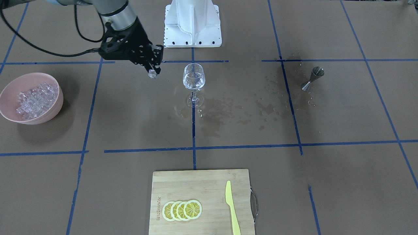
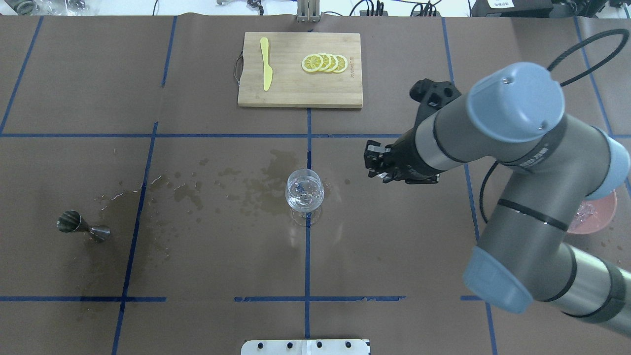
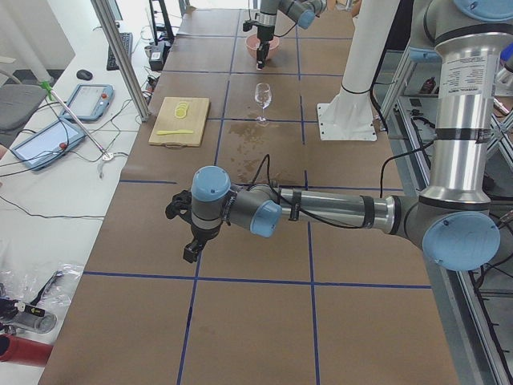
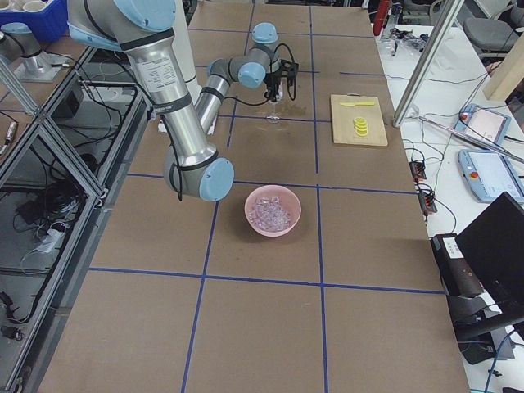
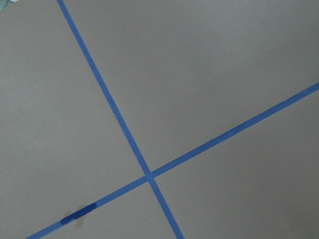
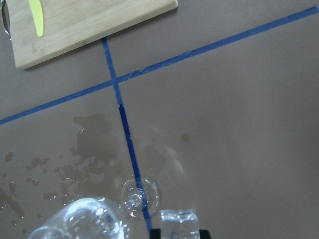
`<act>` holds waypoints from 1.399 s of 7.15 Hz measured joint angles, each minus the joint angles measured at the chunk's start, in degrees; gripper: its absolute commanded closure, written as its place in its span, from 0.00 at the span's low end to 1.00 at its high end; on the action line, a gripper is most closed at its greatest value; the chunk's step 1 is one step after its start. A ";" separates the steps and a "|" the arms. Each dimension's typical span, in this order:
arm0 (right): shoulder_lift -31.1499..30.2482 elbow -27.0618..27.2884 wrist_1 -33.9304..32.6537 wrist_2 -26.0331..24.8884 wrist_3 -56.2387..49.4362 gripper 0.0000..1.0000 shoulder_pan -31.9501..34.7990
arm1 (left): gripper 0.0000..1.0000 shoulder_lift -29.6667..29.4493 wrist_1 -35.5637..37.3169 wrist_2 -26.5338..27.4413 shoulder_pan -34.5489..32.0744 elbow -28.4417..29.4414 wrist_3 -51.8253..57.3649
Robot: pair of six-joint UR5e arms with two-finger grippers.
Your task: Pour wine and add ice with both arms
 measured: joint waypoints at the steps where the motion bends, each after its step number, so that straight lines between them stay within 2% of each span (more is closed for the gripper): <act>1: 3.05 -0.22 -2.06 -2.90 2.22 1.00 -3.04 | 0.00 0.46 0.31 -0.13 -0.24 -0.36 -0.08; 4: 10.73 -3.29 -6.63 -6.40 4.23 1.00 -6.43 | 0.00 1.04 0.32 -0.20 -0.33 -0.59 -0.08; 6: 15.13 -7.65 -7.41 -8.19 4.15 1.00 -6.53 | 0.00 1.77 -0.26 -0.24 -0.33 -0.85 -0.03; 8: 16.02 -9.09 -7.56 -8.70 3.72 1.00 -6.02 | 0.00 3.05 -2.43 -0.21 -0.34 -1.02 -0.04; 9: 15.26 -8.65 -7.68 -8.36 3.55 0.82 -5.36 | 0.00 3.68 -3.53 -0.23 -0.33 -1.05 -0.08; 10: 14.13 -7.99 -7.73 -8.19 3.48 0.41 -5.05 | 0.00 3.98 -4.15 -0.26 -0.36 -1.11 -0.10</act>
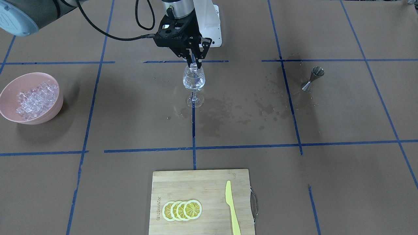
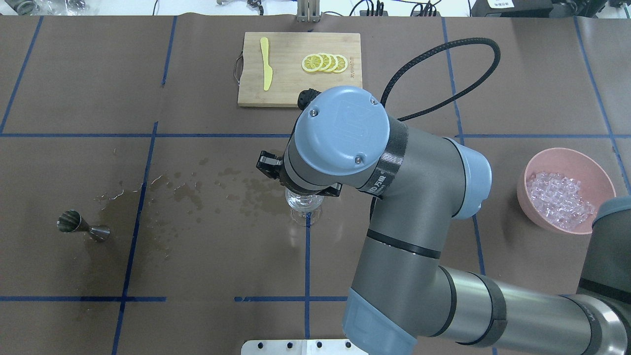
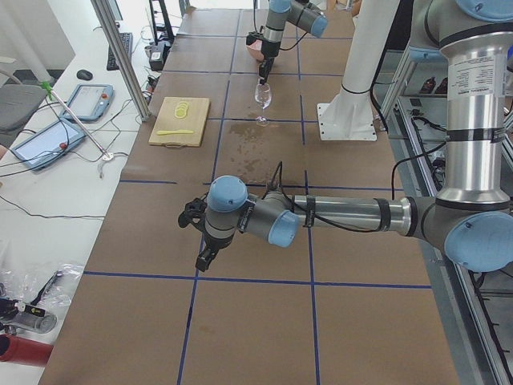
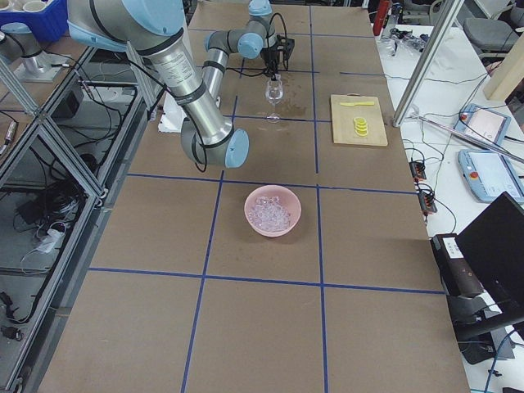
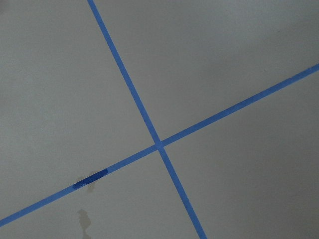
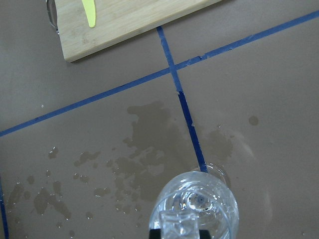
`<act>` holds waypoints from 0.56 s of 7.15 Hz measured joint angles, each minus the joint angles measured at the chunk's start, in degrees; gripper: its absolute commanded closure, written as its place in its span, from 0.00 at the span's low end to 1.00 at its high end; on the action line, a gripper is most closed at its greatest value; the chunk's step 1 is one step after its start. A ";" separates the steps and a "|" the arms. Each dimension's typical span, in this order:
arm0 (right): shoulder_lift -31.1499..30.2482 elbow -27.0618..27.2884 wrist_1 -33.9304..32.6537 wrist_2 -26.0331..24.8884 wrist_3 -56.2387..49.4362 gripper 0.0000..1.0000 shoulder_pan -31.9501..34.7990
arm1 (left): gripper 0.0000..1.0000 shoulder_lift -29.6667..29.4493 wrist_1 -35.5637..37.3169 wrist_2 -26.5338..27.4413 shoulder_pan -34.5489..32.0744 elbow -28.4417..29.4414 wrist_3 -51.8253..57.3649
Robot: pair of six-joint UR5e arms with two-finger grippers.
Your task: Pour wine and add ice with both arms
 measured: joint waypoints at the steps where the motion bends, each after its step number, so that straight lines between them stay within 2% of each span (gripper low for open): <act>1: -0.53 0.28 -0.02 0.06 -0.03 0.43 0.11 | 0.00 0.17 -0.27 -0.02 -0.01 -0.13 -0.01; 4: -0.88 0.51 -0.03 0.03 0.04 0.39 0.05 | 0.00 0.66 -0.39 -0.03 -0.05 -0.67 -0.05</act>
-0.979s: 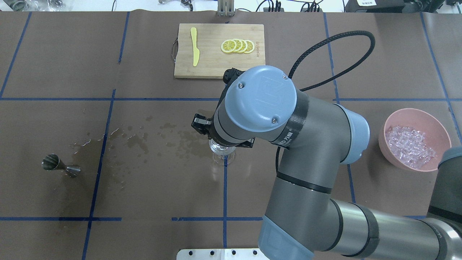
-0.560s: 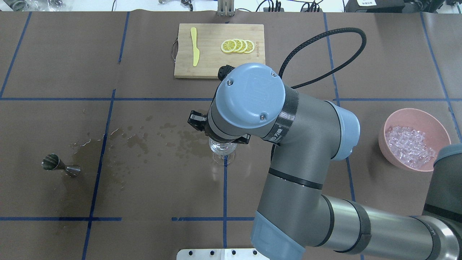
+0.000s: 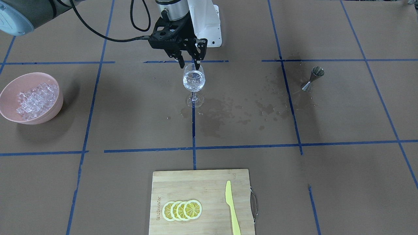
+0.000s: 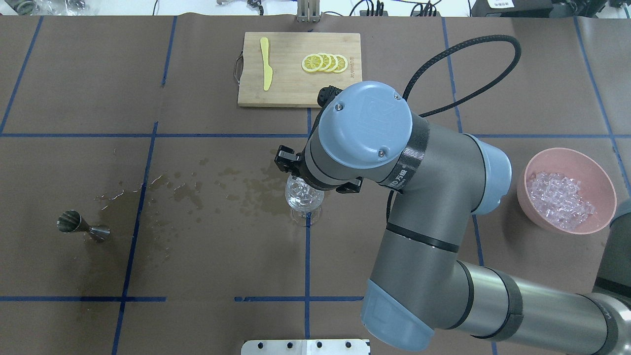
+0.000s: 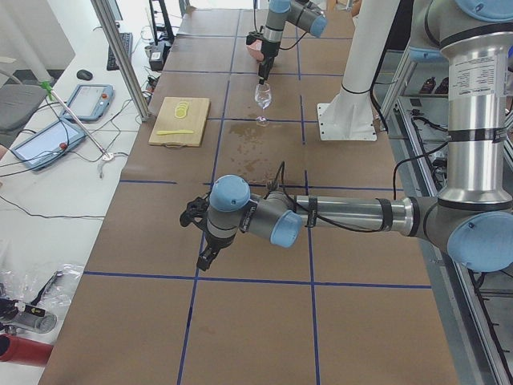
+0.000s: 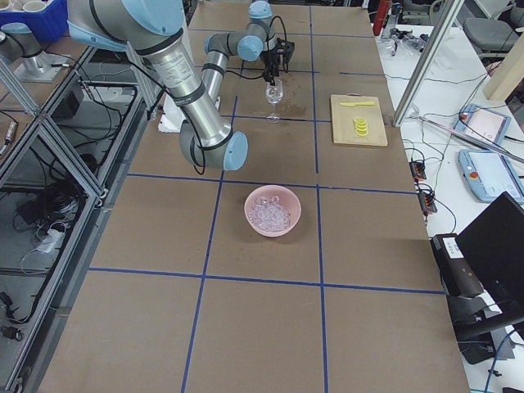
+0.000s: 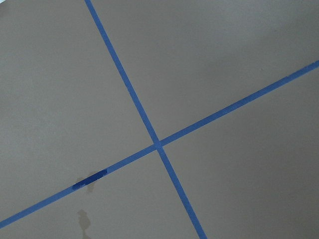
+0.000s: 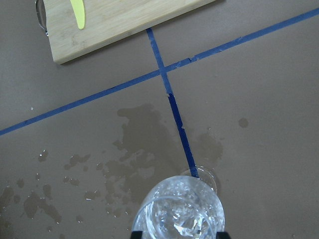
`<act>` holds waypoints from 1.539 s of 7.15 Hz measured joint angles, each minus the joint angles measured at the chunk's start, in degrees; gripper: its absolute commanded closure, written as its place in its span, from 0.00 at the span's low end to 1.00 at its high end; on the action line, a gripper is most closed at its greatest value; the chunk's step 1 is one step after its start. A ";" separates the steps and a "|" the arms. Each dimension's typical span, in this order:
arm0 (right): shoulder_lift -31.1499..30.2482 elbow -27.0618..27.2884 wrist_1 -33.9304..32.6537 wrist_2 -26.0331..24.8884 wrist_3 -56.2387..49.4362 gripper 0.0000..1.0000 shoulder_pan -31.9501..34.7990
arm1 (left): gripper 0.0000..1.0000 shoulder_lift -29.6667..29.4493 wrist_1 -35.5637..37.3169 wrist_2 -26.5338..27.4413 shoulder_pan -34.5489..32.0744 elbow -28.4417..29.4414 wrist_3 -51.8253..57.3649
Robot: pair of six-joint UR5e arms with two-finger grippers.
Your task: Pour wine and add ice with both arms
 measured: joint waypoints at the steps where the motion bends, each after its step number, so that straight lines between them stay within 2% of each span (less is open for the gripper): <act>1: -0.31 0.54 -0.02 0.27 -0.01 0.30 0.26 | 0.00 0.16 0.00 0.00 0.01 -0.09 0.00; 2: -1.73 1.93 -0.04 1.65 -0.45 0.19 1.58 | 0.00 0.13 0.01 0.01 0.04 -0.23 -0.37; 3: -4.96 3.78 0.00 5.21 -3.01 0.00 5.06 | 0.00 -0.08 0.08 0.06 0.07 -0.42 -1.45; 5: -13.12 6.75 0.17 12.76 -14.80 0.00 14.70 | 0.00 -0.68 0.16 0.08 0.13 -0.55 -2.89; 7: -22.81 7.11 0.44 19.52 -34.48 0.00 25.59 | 0.00 -1.12 0.21 0.11 0.16 -0.87 -3.10; 9: -29.88 3.62 0.52 25.76 -54.87 0.00 36.75 | 0.00 -1.24 0.46 0.15 0.09 -1.46 -3.11; 11: -33.10 -4.17 0.42 29.88 -75.69 0.00 48.37 | 0.00 -1.22 1.17 -0.59 -0.05 -1.67 -3.07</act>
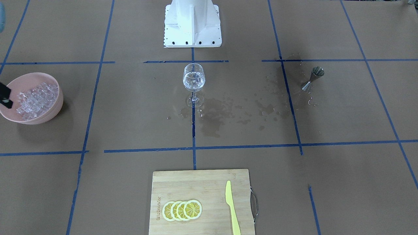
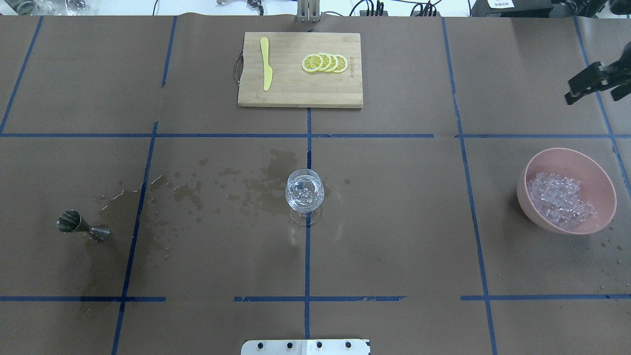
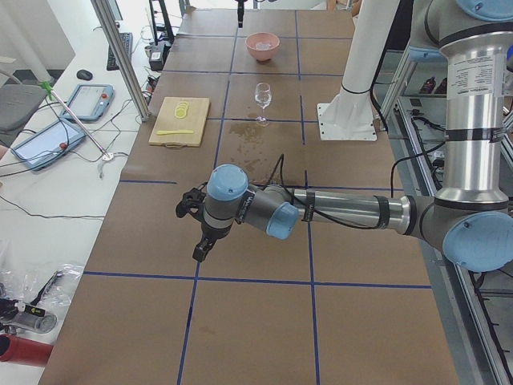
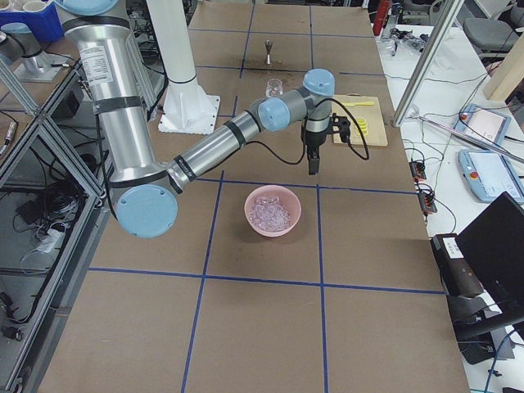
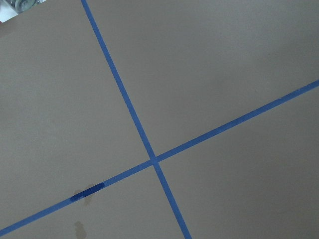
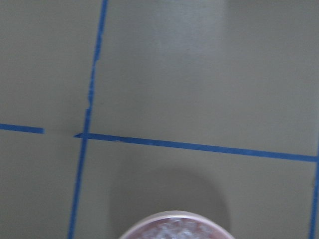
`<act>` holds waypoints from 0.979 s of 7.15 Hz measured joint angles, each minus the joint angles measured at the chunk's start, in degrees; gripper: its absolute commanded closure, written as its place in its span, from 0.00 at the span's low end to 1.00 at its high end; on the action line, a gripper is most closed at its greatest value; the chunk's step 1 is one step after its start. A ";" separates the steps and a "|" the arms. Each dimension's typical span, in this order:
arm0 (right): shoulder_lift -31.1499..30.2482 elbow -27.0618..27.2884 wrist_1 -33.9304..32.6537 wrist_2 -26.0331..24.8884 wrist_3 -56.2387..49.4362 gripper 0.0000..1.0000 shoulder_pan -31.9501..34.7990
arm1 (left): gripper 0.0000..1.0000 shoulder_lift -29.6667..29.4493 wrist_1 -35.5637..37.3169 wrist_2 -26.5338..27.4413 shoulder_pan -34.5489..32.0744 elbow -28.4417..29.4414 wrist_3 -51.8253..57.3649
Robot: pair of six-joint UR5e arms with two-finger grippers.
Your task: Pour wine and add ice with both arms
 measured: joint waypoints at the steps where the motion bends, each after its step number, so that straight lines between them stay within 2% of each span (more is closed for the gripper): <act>1: -0.74 -5.33 -0.14 0.98 -10.86 0.00 5.83 | 0.00 0.03 2.19 -1.98 -0.11 -0.25 0.01; 3: -1.67 -13.52 -0.29 1.79 -24.71 0.00 12.51 | 0.00 0.14 13.94 -5.02 -0.79 -3.44 0.12; 4: -2.60 -14.85 -0.22 1.89 -26.69 0.00 13.36 | 0.00 0.39 19.78 -5.24 -1.43 -4.65 0.19; 5: -3.60 -15.30 -0.03 2.02 -27.38 0.00 13.66 | 0.00 0.76 22.62 -5.18 -2.23 -5.07 0.19; 7: -4.57 -15.25 0.11 2.24 -27.42 0.00 13.77 | 0.00 2.39 23.41 -5.04 -3.27 -5.58 0.34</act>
